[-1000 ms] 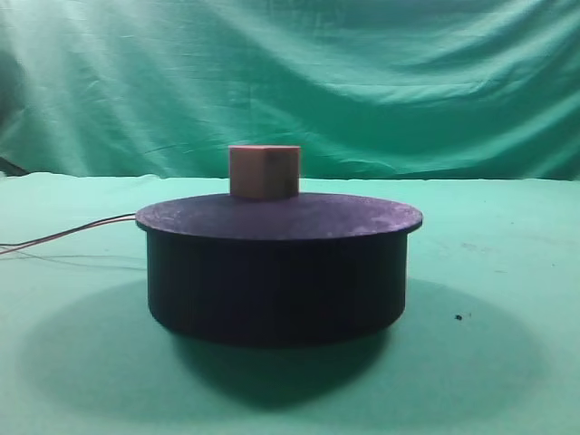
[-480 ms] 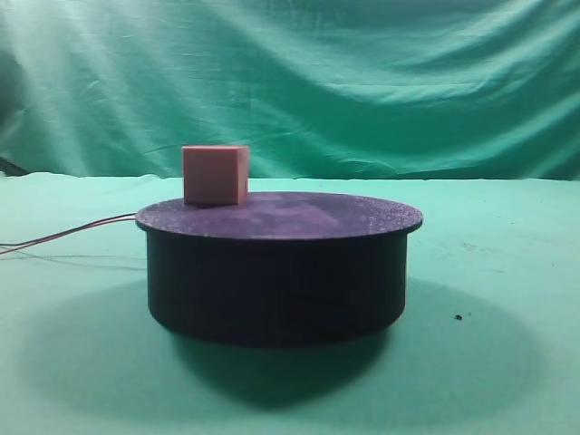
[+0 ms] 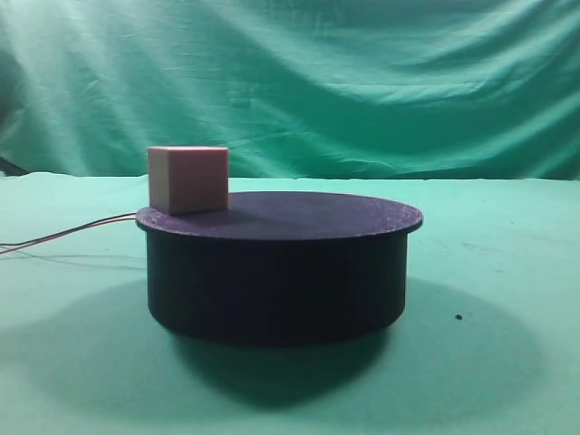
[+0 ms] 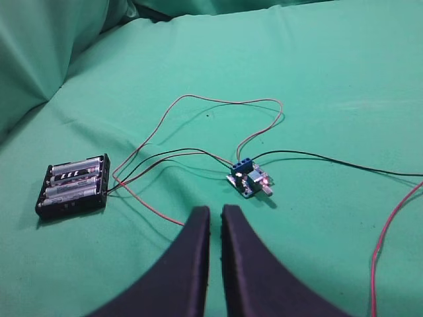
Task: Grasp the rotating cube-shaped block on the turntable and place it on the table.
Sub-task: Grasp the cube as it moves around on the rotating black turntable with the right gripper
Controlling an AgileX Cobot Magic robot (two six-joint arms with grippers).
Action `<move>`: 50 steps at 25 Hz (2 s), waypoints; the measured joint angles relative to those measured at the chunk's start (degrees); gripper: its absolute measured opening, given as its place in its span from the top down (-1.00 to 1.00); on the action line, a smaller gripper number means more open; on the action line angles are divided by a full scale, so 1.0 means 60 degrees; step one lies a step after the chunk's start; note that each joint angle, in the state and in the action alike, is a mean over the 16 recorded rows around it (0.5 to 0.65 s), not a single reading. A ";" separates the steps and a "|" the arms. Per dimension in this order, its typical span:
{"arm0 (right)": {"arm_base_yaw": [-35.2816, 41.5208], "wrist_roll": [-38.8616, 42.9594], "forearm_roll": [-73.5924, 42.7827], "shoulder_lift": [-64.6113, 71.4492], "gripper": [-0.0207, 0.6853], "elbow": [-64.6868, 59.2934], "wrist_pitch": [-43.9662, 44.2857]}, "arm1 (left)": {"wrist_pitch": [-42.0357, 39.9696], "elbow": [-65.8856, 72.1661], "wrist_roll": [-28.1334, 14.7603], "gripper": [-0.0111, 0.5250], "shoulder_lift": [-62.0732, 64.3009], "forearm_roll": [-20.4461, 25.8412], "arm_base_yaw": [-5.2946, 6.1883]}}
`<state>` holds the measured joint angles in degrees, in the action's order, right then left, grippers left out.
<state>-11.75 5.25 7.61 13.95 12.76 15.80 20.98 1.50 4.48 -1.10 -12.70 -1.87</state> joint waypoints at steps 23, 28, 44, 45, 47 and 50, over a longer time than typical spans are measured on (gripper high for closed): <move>-0.3124 -0.0852 0.0510 0.8342 0.77 0.3881 0.3447 | 0.0000 0.0000 0.0000 0.96 0.0000 0.0000 0.0000; -0.4385 -0.0741 0.0559 0.9580 0.30 0.5171 0.3915 | 0.0000 0.0000 0.0000 0.96 0.0000 0.0000 0.0000; -0.5272 -0.0057 0.0418 1.2294 -0.40 0.6928 0.4719 | 0.0000 0.0000 0.0000 0.96 0.0000 0.0000 0.0000; -0.5271 0.0001 0.0319 1.2382 -0.33 0.6986 0.4738 | 0.0000 0.0000 0.0000 0.96 0.0000 0.0000 0.0000; -0.5250 0.0159 0.0066 1.2499 -0.20 0.7124 0.4818 | 0.0000 0.0000 0.0000 0.96 0.0000 0.0000 0.0000; -0.5151 0.0460 -0.0403 1.2496 -0.01 0.7329 0.5014 | 0.0000 0.0000 0.0000 0.96 0.0000 0.0000 0.0000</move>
<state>-42.66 8.01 5.20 88.93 56.73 45.88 20.98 1.50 4.48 -1.10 -12.70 -1.87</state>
